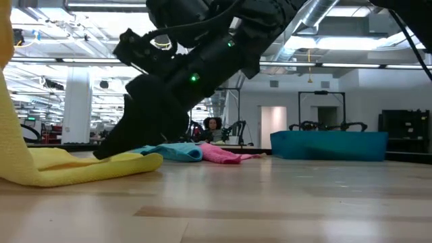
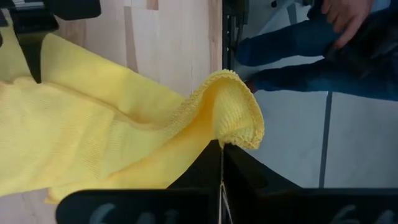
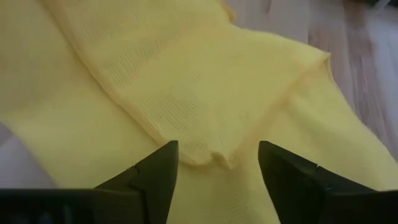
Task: Fold microfiber towels
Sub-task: Fold the yellow towel
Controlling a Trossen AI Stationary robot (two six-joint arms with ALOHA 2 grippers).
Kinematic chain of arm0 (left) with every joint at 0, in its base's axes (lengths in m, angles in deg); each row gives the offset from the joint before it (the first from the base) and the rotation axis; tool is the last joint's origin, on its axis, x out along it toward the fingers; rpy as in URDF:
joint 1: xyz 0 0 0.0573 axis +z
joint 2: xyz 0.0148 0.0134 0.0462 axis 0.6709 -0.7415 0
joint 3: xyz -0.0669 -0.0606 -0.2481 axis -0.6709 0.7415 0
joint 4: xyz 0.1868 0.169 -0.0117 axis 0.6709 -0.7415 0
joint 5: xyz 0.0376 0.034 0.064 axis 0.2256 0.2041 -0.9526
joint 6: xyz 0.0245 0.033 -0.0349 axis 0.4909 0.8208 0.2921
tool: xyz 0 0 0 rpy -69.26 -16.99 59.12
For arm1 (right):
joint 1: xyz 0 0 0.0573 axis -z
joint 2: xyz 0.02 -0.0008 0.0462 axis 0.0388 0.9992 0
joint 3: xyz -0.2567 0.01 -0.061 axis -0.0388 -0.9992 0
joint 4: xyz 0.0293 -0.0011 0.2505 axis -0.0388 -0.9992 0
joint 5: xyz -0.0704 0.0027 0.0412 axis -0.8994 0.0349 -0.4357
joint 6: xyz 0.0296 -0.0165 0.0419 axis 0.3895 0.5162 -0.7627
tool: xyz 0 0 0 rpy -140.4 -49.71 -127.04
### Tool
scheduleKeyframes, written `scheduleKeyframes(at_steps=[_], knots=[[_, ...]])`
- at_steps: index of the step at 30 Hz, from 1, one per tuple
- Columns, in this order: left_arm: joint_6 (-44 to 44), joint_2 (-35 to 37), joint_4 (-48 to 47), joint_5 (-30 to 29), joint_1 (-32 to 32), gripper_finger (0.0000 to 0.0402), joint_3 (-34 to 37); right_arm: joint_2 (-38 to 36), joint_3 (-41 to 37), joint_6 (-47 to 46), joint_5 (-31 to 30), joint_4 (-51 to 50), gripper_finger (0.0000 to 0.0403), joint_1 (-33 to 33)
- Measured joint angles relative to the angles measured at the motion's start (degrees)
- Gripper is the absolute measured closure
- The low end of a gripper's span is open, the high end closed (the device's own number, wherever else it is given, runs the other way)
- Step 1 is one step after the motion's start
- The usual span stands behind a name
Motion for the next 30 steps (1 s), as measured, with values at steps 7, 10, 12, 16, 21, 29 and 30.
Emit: scheduleKeyframes(at_steps=[7, 10, 12, 16, 21, 29, 30], knots=[[0.00, 0.00, 0.00, -0.09, 0.02, 0.0401, 0.00, 0.00, 0.00, 0.02, -0.03, -0.13, 0.0231, 0.07], [-0.01, 0.00, 0.00, -0.11, 0.02, 0.0401, 0.00, 0.00, 0.00, 0.02, 0.61, -0.11, 0.0256, 0.07], [0.00, 0.00, 0.02, -0.11, 0.02, 0.0401, 0.00, 0.00, 0.00, 0.02, 1.65, -0.44, 0.0274, 0.04], [-0.10, 0.00, 0.02, -0.11, 0.02, 0.0401, 0.00, 0.00, 0.00, 0.55, 1.85, -2.13, 0.0330, 0.07], [-0.20, 0.00, 0.00, -0.13, 0.02, 0.0401, 0.00, -0.02, 0.00, 1.73, 1.98, -4.46, 0.0392, 0.04], [-1.96, 0.00, -0.02, 0.00, 0.02, 0.0401, 0.00, -7.70, 0.04, -3.03, 0.98, -9.27, 0.0399, 0.63], [-2.22, 0.00, -0.02, 0.00, 0.02, 0.0401, 0.00, -9.44, 0.04, -3.34, 0.81, -10.44, 0.0399, 0.98]])
